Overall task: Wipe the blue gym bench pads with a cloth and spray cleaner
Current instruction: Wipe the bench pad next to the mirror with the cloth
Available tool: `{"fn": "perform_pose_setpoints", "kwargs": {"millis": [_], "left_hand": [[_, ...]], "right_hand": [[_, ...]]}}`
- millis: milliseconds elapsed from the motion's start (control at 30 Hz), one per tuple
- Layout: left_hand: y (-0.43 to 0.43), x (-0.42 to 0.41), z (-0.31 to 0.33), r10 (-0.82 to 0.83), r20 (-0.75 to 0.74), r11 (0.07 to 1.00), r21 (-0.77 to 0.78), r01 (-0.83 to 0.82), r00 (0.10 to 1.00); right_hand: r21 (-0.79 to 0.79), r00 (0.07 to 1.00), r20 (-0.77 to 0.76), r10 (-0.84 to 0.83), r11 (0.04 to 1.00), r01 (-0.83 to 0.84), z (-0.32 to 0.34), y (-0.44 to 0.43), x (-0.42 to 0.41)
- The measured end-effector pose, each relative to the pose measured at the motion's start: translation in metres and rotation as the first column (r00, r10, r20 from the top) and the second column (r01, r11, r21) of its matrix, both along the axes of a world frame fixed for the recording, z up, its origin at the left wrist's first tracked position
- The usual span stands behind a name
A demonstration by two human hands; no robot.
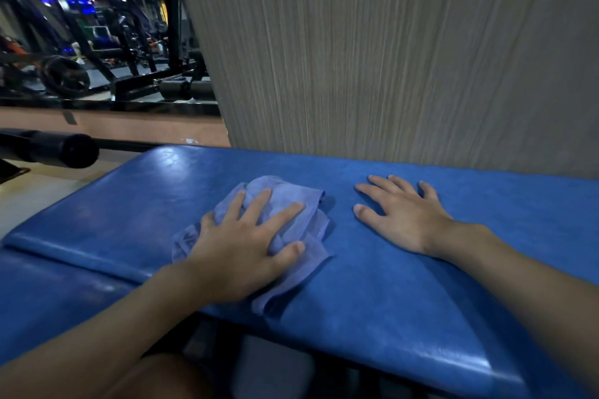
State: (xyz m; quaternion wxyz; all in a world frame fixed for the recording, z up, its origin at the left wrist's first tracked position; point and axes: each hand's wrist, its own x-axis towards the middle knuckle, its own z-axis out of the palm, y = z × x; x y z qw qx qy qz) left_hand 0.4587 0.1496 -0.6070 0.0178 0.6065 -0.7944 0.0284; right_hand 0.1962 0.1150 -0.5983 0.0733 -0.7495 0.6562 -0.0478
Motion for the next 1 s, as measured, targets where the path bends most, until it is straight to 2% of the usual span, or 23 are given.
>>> {"fn": "perform_pose_setpoints", "kwargs": {"millis": [133,200,300,400,667,833,1000], "left_hand": [[0.011,0.008,0.001,0.001,0.003,1.000,0.008,-0.001,1.000],[-0.001,0.004,0.001,0.018,-0.001,1.000,0.023,-0.018,1.000],[-0.033,-0.004,0.002,0.041,-0.014,0.996,0.078,-0.039,0.999],[-0.076,-0.012,0.004,0.051,-0.041,0.995,0.087,-0.047,0.998],[-0.172,-0.039,0.009,0.097,-0.055,0.992,0.084,-0.092,0.994],[-0.152,-0.027,0.003,0.054,-0.061,0.998,0.043,-0.051,0.997],[-0.079,-0.002,0.002,0.030,-0.076,0.999,0.041,-0.027,0.997]], "right_hand": [[0.016,0.998,-0.065,-0.004,1.000,0.005,0.010,-0.004,0.003],[-0.028,0.999,-0.038,0.007,1.000,-0.008,0.016,-0.011,0.008],[-0.035,0.999,0.035,0.011,0.999,-0.010,0.014,-0.019,0.019],[0.004,0.999,-0.029,0.023,1.000,-0.023,0.000,-0.020,0.028],[-0.047,0.999,-0.039,0.021,0.999,-0.022,-0.008,-0.023,0.026],[-0.042,0.999,-0.030,0.015,0.999,-0.016,-0.005,-0.020,0.027],[-0.027,1.000,-0.017,0.004,1.000,-0.005,-0.002,-0.018,0.028]]}}
